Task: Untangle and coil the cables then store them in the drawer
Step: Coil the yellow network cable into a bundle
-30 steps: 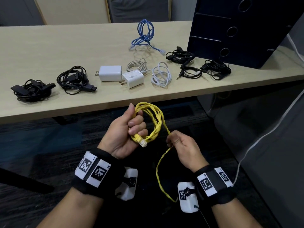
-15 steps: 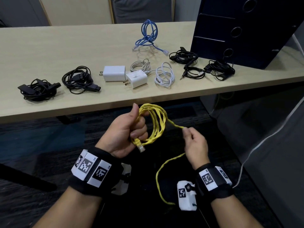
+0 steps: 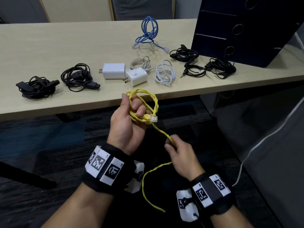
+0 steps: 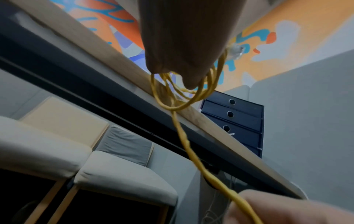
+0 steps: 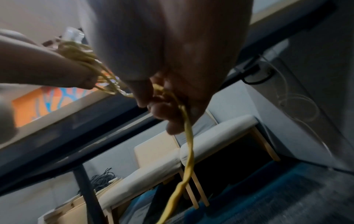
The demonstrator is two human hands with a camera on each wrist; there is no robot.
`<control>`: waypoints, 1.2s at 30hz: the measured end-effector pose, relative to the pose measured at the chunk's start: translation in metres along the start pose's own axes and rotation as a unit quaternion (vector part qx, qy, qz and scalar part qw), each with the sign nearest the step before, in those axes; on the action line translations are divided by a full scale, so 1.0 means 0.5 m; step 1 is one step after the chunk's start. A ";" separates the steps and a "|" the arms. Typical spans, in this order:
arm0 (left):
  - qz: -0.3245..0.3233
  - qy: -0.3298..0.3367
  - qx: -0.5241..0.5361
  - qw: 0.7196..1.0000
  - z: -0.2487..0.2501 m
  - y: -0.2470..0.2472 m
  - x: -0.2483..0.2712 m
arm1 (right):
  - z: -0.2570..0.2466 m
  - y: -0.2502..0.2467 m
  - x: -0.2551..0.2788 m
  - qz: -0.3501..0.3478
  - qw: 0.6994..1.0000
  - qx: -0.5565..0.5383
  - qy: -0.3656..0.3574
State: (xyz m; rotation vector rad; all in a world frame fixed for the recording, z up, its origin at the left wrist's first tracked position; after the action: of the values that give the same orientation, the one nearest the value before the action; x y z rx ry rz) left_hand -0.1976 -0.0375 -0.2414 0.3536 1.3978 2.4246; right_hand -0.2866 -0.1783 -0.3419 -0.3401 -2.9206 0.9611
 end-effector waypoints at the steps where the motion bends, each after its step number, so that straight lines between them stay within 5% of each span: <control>1: 0.004 0.019 -0.013 1.000 -0.002 0.002 0.001 | -0.009 0.002 0.013 -0.028 0.999 0.013 -0.019; 5: 0.035 0.114 -0.137 0.983 -0.015 0.006 0.012 | -0.058 -0.018 0.055 -0.088 0.990 0.027 -0.102; 9: 0.024 0.200 -0.354 0.913 -0.033 -0.009 0.024 | -0.116 -0.046 0.065 -0.068 0.979 0.040 -0.186; 13: -0.046 0.207 -0.639 0.739 -0.031 -0.036 0.029 | -0.164 -0.077 0.046 -0.025 0.965 0.111 -0.237; 15: -0.103 0.162 -0.685 0.702 -0.030 -0.038 0.029 | -0.176 -0.086 0.036 -0.023 0.957 0.124 -0.260; 20: -0.211 -0.027 -0.642 0.737 -0.026 -0.029 0.044 | -0.187 -0.102 0.015 0.003 0.951 0.099 -0.292; 24: -0.226 -0.206 -0.418 0.856 -0.045 -0.044 0.064 | -0.171 -0.118 -0.013 0.039 0.970 0.024 -0.237; 29: -0.255 -0.219 -0.348 0.875 -0.047 -0.046 0.060 | -0.143 -0.100 -0.032 0.008 0.977 -0.120 -0.179; 36: -0.170 -0.191 -0.286 0.923 -0.040 -0.058 0.052 | -0.107 -0.078 -0.012 -0.091 0.980 -0.156 -0.087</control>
State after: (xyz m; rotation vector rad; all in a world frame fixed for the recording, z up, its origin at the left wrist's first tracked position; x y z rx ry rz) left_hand -0.2246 -0.0294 -0.2748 0.3704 0.5003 2.1859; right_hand -0.2820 -0.1788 -0.2756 0.0051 -3.1915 0.5314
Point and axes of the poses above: each hand's wrist, its own x-axis away from the middle knuckle, its own y-axis out of the palm, z = x × y, the point moved 3 cm from there along -x, towards the middle knuckle, and after that the axes turned 1 degree about -x, right-handed, at the moved point
